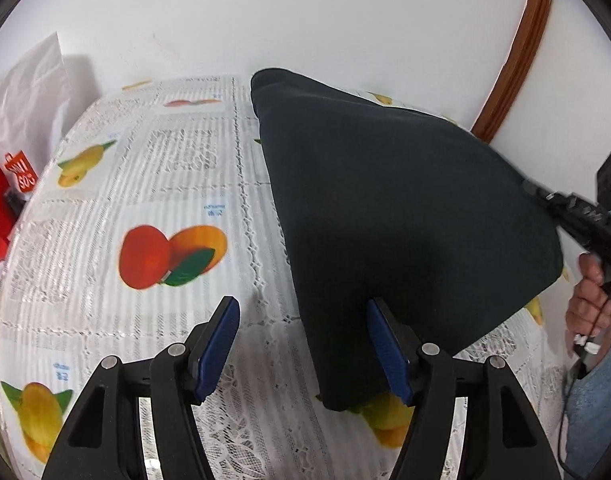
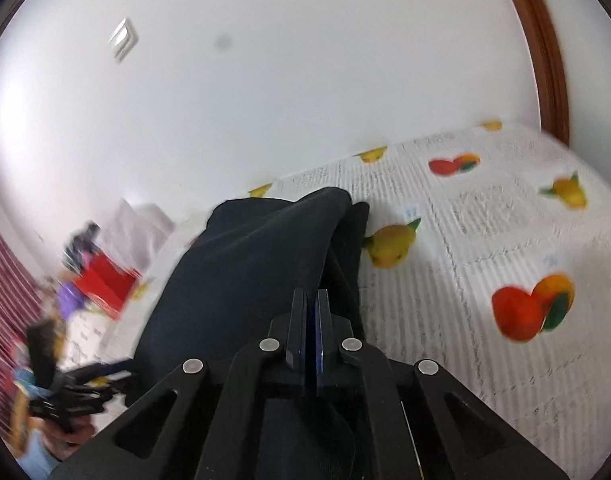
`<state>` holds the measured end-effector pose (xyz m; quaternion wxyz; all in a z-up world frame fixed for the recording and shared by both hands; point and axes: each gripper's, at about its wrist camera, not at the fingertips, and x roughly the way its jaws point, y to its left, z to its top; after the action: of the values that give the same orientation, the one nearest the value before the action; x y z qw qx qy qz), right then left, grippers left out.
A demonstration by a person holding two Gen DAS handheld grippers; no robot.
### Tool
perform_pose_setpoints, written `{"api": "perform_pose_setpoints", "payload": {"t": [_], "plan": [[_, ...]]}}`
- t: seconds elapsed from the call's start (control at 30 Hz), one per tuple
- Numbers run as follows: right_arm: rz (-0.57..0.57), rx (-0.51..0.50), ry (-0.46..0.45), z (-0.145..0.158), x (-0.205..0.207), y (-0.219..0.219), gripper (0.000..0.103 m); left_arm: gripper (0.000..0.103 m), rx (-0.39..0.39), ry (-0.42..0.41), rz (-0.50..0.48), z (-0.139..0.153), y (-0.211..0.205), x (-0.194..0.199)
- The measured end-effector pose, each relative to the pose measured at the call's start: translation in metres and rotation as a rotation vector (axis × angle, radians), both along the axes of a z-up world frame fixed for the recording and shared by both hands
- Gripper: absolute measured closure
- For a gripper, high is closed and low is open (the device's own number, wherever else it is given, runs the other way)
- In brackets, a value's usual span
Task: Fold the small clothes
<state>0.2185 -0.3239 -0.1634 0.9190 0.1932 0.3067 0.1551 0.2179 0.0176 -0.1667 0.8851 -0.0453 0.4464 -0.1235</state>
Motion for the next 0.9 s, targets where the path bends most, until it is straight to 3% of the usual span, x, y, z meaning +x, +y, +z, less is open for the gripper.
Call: {"api": "perform_pose_setpoints", "payload": {"t": [0.1, 0.43, 0.53, 0.9], "plan": [[-0.022, -0.104, 0.077, -0.012, 0.009, 0.01, 0.1, 0.039, 0.001, 0.003, 0.0, 0.0, -0.001, 0.002], [-0.087, -0.285, 0.045, 0.001, -0.024, 0.025, 0.098, 0.039, 0.041, -0.022, 0.02, 0.003, -0.005, -0.004], [-0.108, -0.343, 0.084, -0.008, -0.03, 0.026, 0.098, 0.039, 0.049, -0.023, 0.026, 0.002, -0.007, -0.007], [-0.243, -0.403, 0.184, -0.016, -0.052, 0.024, 0.094, 0.041, 0.073, -0.035, 0.066, 0.007, -0.017, -0.025]]}}
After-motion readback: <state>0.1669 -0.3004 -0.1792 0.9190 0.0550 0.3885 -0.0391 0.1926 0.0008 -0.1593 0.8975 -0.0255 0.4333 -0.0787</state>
